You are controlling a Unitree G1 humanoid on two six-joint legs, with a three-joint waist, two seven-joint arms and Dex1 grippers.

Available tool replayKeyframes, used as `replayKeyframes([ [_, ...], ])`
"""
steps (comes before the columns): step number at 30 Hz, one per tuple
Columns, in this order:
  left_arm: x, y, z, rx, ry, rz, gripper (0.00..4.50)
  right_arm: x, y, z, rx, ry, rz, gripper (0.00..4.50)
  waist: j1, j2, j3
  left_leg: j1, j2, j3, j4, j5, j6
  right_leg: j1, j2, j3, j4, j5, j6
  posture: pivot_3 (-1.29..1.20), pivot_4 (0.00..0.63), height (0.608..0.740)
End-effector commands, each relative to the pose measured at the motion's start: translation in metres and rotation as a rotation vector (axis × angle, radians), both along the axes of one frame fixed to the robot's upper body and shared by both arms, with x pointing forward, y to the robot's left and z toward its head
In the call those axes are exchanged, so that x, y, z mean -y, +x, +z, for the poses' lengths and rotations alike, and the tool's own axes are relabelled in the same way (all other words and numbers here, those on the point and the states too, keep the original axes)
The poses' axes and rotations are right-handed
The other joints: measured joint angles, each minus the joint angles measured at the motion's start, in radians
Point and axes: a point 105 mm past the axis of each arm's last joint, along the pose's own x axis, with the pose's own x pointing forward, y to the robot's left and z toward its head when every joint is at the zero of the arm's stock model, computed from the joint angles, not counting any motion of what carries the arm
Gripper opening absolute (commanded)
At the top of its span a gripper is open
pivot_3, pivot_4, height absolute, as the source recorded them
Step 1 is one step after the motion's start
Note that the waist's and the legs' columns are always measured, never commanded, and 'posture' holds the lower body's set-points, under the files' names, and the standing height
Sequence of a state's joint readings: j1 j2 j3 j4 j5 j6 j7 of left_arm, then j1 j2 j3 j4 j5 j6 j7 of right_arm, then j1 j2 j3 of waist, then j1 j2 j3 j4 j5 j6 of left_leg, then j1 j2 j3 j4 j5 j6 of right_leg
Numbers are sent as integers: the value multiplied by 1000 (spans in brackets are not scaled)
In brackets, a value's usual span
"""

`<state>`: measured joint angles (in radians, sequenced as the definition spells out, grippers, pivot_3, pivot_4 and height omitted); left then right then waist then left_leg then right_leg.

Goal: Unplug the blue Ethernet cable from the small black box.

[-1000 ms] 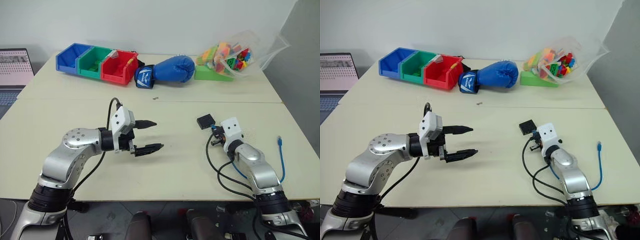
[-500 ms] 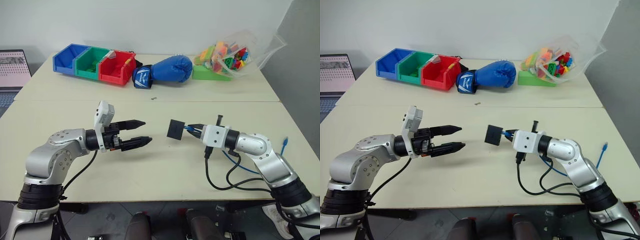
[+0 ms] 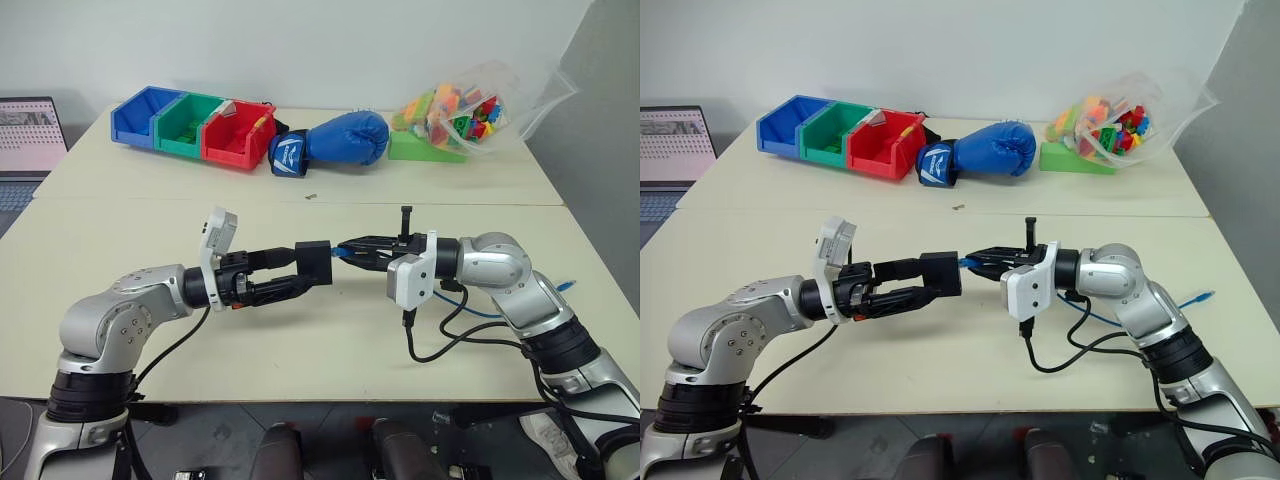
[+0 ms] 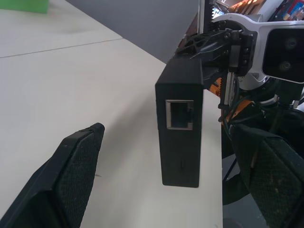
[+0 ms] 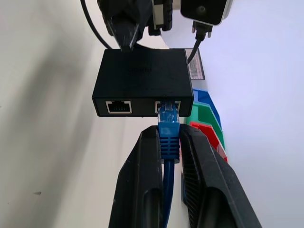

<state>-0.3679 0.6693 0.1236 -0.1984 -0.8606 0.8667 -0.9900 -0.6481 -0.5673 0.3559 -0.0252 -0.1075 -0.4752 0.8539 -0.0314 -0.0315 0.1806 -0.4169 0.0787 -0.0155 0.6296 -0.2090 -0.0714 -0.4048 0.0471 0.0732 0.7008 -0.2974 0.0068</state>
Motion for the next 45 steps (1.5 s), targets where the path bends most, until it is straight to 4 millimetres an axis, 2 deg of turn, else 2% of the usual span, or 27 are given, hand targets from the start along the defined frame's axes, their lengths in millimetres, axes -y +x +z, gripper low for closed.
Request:
replayKeyframes([
  [1, 5, -3, 14, 28, -52, -29, 4500, -3, -5, 16, 48, 33, 38, 254, 0, 0, 0, 0, 0, 0, 0, 0, 0, 0, 0, 0, 0, 0, 0, 0, 150, 740],
  [4, 4, -4, 13, 9, -58, -40, 4089, -2, -6, 17, 47, 33, 38, 254, 0, 0, 0, 0, 0, 0, 0, 0, 0, 0, 0, 0, 0, 0, 0, 0, 150, 740],
  [9, 1, -4, 13, -12, -76, -43, 3076, 0, -5, 17, 48, 30, 34, 254, 0, 0, 0, 0, 0, 0, 0, 0, 0, 0, 0, 0, 0, 0, 0, 0, 150, 740],
  [10, 0, -3, 13, -17, -78, -40, 2697, 0, -4, 17, 48, 29, 33, 254, 0, 0, 0, 0, 0, 0, 0, 0, 0, 0, 0, 0, 0, 0, 0, 0, 150, 740],
  [11, -1, -3, 12, -22, -79, -40, 2712, 0, -4, 17, 47, 27, 32, 254, 0, 0, 0, 0, 0, 0, 0, 0, 0, 0, 0, 0, 0, 0, 0, 0, 150, 740],
  [20, -1, -2, 8, -35, -84, -32, 802, -2, -6, 18, 59, 32, 45, 254, 0, 0, 0, 0, 0, 0, 0, 0, 0, 0, 0, 0, 0, 0, 0, 0, 150, 740],
  [25, -1, 1, 1, -27, -57, -9, 777, -5, -13, 11, 92, -13, 79, 254, 0, 0, 0, 0, 0, 0, 0, 0, 0, 0, 0, 0, 0, 0, 0, 0, 150, 740],
  [27, -2, 1, -2, -27, -41, -12, 777, -1, -13, 4, 78, -53, 77, 965, 0, 0, 0, 0, 0, 0, 0, 0, 0, 0, 0, 0, 0, 0, 0, 0, 150, 740],
  [30, -2, -1, -3, -22, -30, -25, 777, 3, -14, 2, 44, -72, 64, 1637, 0, 0, 0, 0, 0, 0, 0, 0, 0, 0, 0, 0, 0, 0, 0, 0, 150, 740],
  [34, -1, -4, -6, -1, 10, -62, 776, 9, -25, 6, -203, -62, 53, 2569, 1, 0, 0, 0, 0, 0, 0, 0, 0, 0, 0, 0, 0, 0, 0, 0, 150, 740],
  [37, 1, -6, -8, 58, 69, -99, 776, 12, -35, 17, -442, -10, 32, 2641, 2, 0, 0, 0, 0, 0, 0, 0, 0, 0, 0, 0, 1, 0, 0, 0, 150, 740],
  [41, 7, -12, -6, 125, 108, -157, 776, 12, -38, 30, -740, 84, -3, 2641, 1, 0, 0, 0, 0, -1, 0, 0, 0, 0, 0, 0, 2, 0, -1, 0, 150, 740],
  [45, 10, -17, -3, 157, 106, -196, 776, 12, -35, 33, -910, 166, -32, 2641, 1, 0, 0, 0, 0, -1, 0, 0, 0, 0, 0, -1, 2, -1, -1, 0, 150, 740],
])
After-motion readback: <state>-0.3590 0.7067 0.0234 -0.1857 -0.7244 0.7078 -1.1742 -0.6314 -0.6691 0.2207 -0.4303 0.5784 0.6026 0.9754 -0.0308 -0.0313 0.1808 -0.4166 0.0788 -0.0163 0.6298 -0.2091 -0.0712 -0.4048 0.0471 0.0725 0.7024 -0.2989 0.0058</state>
